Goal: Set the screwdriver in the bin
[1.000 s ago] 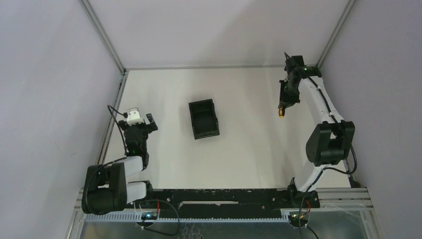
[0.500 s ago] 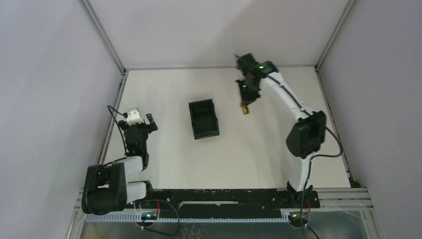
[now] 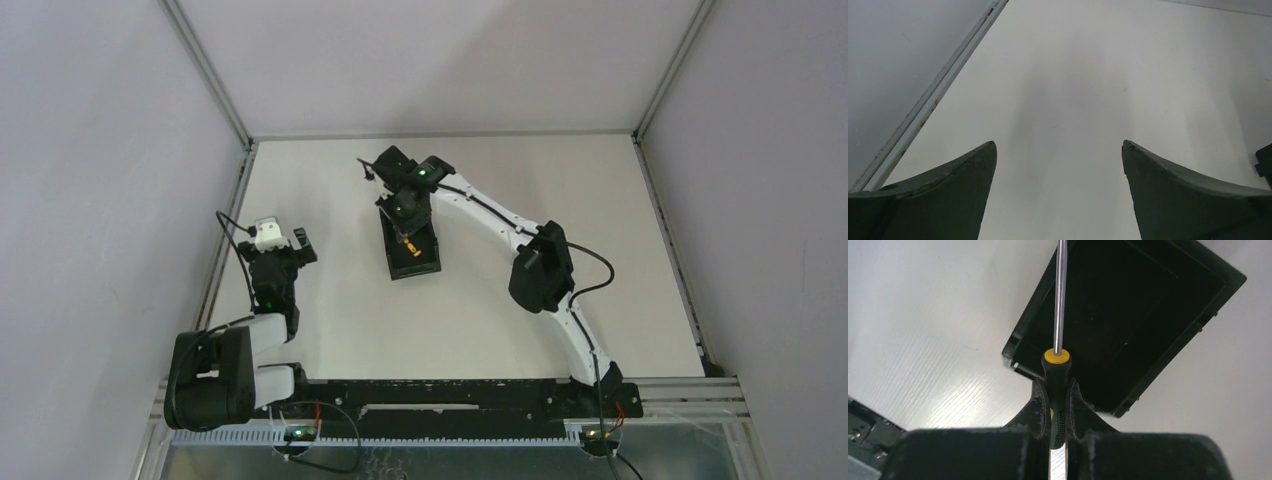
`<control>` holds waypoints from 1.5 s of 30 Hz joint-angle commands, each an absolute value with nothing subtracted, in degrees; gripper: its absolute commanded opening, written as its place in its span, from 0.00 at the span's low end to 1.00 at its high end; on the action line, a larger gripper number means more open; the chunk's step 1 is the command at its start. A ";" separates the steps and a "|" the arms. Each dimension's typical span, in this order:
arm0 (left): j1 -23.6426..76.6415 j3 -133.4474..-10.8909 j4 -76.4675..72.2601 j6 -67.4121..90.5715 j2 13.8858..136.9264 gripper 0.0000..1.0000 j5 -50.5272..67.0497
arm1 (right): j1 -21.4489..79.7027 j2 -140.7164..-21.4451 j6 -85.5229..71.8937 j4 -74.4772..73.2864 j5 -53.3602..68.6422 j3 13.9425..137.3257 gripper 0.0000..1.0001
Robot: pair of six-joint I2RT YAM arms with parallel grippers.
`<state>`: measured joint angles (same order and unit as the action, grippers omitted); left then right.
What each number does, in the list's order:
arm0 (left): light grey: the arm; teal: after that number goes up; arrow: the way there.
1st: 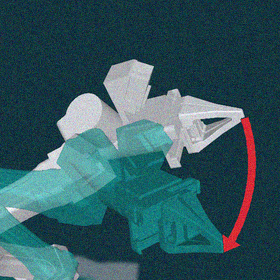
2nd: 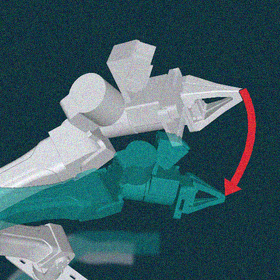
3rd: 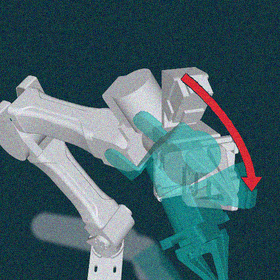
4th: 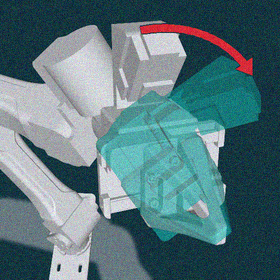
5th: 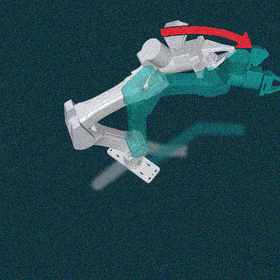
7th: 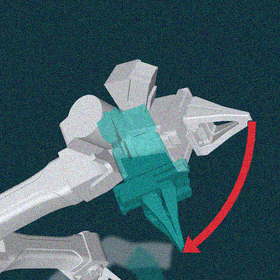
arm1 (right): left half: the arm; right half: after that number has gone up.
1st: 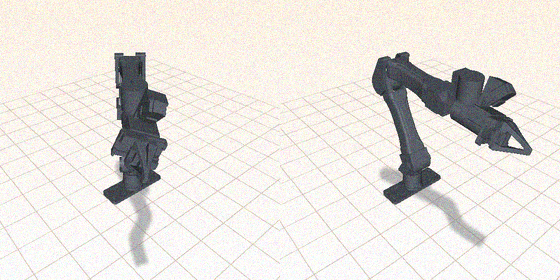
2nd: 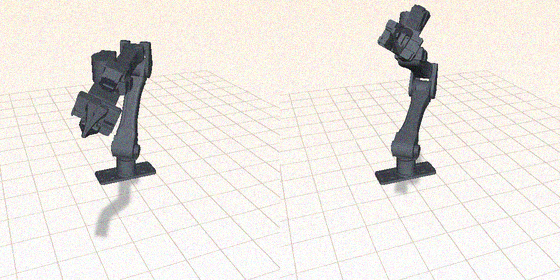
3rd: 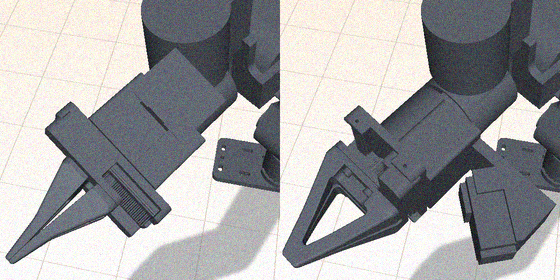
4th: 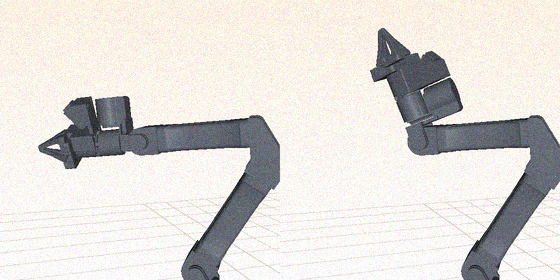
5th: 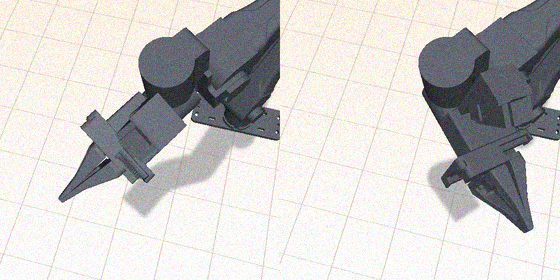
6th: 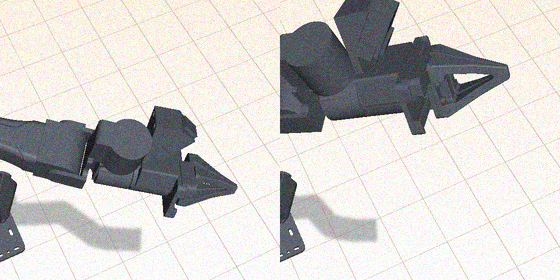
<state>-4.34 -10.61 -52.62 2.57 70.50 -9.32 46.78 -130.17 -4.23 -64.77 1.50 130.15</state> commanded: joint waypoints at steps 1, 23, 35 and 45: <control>-3.95 -13.54 -54.84 1.84 70.49 1.00 -9.89 | 46.07 -131.84 -0.73 -59.38 -0.75 130.06 0.00; -4.00 -13.54 -54.84 1.82 70.48 1.00 -9.85 | 48.13 -128.56 -2.54 -53.44 -9.05 123.71 0.45; -3.96 -13.55 -54.84 1.79 70.49 1.00 -9.91 | 46.66 -104.77 -0.89 -42.73 -12.42 107.54 1.00; -3.95 -13.60 -54.84 1.78 70.49 1.00 -9.88 | 28.51 -77.79 -8.12 -25.49 -6.60 71.82 1.00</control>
<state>-4.29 -10.61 -52.62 2.57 70.50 -9.32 36.93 -85.62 -3.20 -33.15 -9.28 81.52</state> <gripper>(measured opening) 0.996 0.994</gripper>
